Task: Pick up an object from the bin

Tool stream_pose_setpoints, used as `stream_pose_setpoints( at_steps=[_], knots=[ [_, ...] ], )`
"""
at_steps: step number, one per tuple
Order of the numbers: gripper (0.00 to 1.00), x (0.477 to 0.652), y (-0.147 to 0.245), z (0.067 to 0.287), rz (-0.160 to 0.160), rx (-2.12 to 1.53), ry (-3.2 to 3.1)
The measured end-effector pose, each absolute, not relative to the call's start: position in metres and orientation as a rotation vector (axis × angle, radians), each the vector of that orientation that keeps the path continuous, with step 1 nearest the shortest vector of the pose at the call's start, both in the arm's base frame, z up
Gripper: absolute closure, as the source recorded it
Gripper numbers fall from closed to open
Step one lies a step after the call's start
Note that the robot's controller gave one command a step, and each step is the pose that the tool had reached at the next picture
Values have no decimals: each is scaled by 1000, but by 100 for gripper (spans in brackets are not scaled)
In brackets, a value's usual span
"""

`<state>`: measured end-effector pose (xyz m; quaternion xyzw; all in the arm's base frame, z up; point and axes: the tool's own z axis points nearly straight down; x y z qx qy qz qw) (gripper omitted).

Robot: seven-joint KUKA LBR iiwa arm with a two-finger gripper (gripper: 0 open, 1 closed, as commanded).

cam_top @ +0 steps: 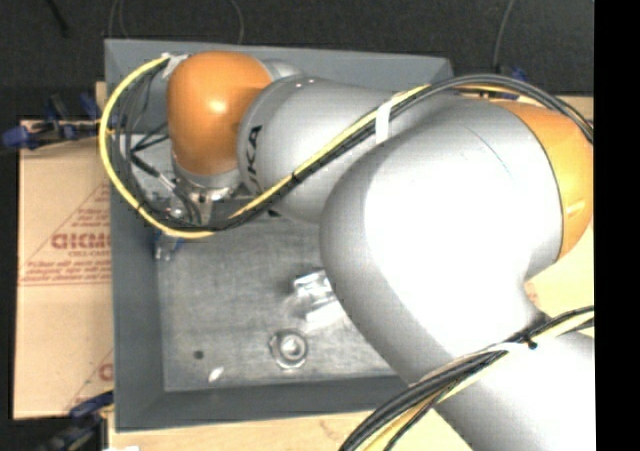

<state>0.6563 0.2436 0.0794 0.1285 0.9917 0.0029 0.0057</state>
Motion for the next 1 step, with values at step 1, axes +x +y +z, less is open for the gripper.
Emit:
stream_pose_setpoints(
  at_steps=[1],
  knots=[
    [100, 659, 244, 93, 10, 403, 3105]
  ],
)
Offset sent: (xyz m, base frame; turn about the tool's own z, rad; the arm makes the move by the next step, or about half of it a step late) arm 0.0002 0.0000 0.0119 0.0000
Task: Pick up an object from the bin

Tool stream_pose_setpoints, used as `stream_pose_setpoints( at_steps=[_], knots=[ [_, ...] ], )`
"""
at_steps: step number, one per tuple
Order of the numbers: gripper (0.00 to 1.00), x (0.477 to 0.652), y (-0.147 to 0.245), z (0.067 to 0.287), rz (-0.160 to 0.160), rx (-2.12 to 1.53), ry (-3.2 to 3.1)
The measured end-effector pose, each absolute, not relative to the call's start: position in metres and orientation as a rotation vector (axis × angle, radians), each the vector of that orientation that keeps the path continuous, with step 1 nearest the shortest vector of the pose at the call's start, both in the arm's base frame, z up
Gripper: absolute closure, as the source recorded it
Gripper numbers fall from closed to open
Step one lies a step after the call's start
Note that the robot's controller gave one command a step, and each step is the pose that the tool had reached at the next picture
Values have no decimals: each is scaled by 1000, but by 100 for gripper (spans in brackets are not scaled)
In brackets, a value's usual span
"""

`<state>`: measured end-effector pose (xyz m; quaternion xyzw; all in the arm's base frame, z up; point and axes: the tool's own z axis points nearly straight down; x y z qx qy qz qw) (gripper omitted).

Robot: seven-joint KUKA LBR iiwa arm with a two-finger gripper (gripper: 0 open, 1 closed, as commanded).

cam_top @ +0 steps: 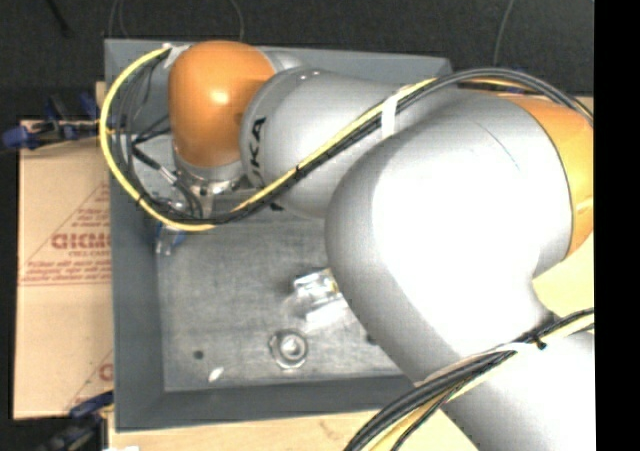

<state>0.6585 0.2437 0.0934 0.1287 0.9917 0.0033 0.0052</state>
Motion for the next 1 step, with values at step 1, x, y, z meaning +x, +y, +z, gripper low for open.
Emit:
stream_pose_setpoints(
  at_steps=[1],
  knots=[
    [100, 661, 244, 140, 11, 404, 3105]
  ],
)
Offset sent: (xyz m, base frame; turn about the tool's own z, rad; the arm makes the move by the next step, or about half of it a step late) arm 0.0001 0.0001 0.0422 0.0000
